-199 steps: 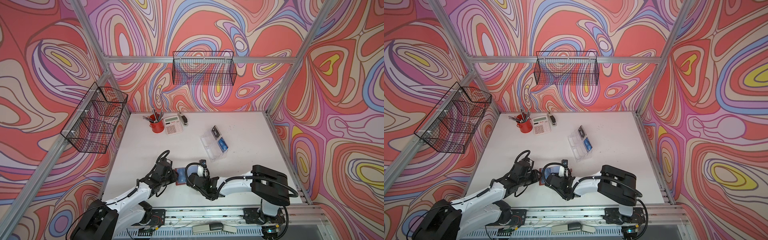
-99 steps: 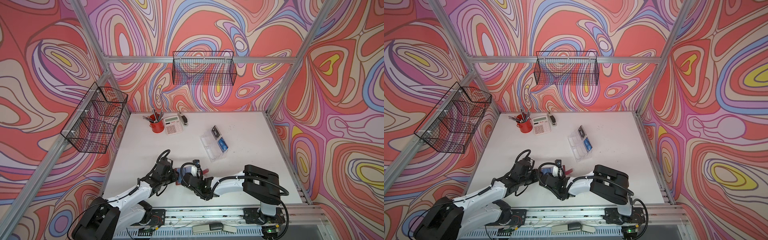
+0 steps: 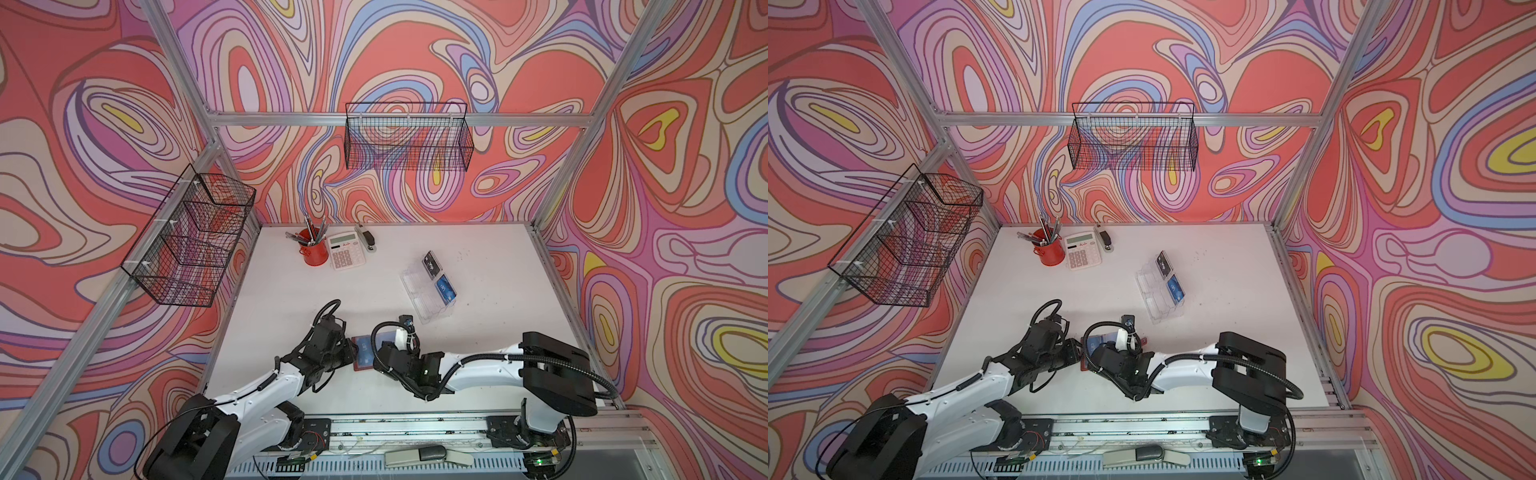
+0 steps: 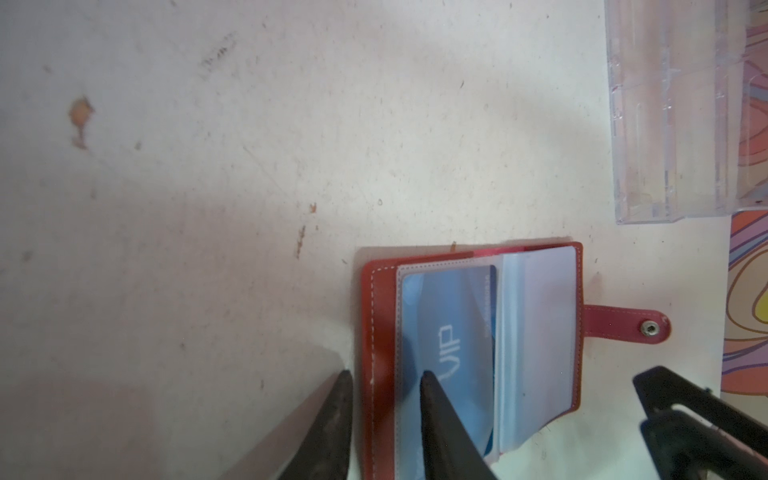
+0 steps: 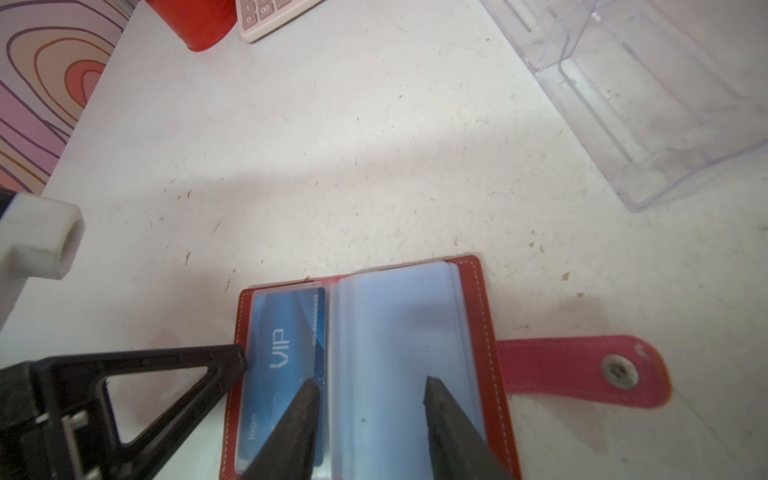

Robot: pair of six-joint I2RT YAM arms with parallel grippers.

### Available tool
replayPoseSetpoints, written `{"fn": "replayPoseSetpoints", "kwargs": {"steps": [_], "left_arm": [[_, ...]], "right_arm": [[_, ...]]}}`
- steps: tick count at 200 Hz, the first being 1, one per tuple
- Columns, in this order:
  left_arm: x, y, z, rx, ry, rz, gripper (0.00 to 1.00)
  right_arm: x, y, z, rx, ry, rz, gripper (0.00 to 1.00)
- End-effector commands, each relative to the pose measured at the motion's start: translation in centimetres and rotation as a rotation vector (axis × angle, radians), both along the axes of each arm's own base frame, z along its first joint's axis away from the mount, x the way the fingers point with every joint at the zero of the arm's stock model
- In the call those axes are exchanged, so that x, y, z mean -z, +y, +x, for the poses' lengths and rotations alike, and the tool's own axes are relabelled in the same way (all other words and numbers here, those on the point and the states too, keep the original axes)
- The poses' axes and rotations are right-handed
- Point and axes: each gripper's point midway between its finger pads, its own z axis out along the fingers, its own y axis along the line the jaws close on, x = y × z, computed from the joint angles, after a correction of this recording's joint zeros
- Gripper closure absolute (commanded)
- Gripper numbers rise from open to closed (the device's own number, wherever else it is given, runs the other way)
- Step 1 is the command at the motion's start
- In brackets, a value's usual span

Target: Put the credit cards into the card holder

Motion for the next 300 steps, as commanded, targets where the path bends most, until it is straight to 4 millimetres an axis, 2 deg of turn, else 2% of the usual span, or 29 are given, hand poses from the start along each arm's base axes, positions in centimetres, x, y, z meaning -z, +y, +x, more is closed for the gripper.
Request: {"fn": "replayPoseSetpoints", "kwargs": {"steps": [1,39,42,52,125,199,258,300], "left_arm": [[0.3,0.3,-0.4,-0.007,0.022,0.009,0.69],[0.5,0.3,-0.4,-0.001,0.035,0.023,0.69],[0.5,0.3,-0.4,-0.001,0.034,0.023,0.69],[0.5,0.3,-0.4,-0.003,0.033,0.02,0.69],[0.6,0.3,-0.4,-0.005,0.032,0.017,0.69],[0.7,0.1,-0.5,0.004,0.043,0.021,0.7],[0.6,0.2,-0.4,0.002,0.041,0.023,0.7],[0.6,0.2,-0.4,0.0,0.041,0.023,0.7]], "right_arm": [[1.9,-1.9,0.1,0.034,0.017,-0.055,0.56],[2.2,-1.3,0.2,0.016,0.034,-0.023,0.57],[3.1,-1.4,0.2,0.015,0.044,-0.045,0.57],[3.4,-1.3,0.1,0.013,0.049,-0.048,0.57],[4.4,-0.8,0.2,0.002,0.066,-0.047,0.6],[3.6,0.5,0.2,-0.04,0.06,-0.017,0.62],[1.5,1.2,0.4,-0.066,0.031,0.014,0.6],[0.9,1.7,0.3,-0.082,0.026,0.033,0.59]]}}
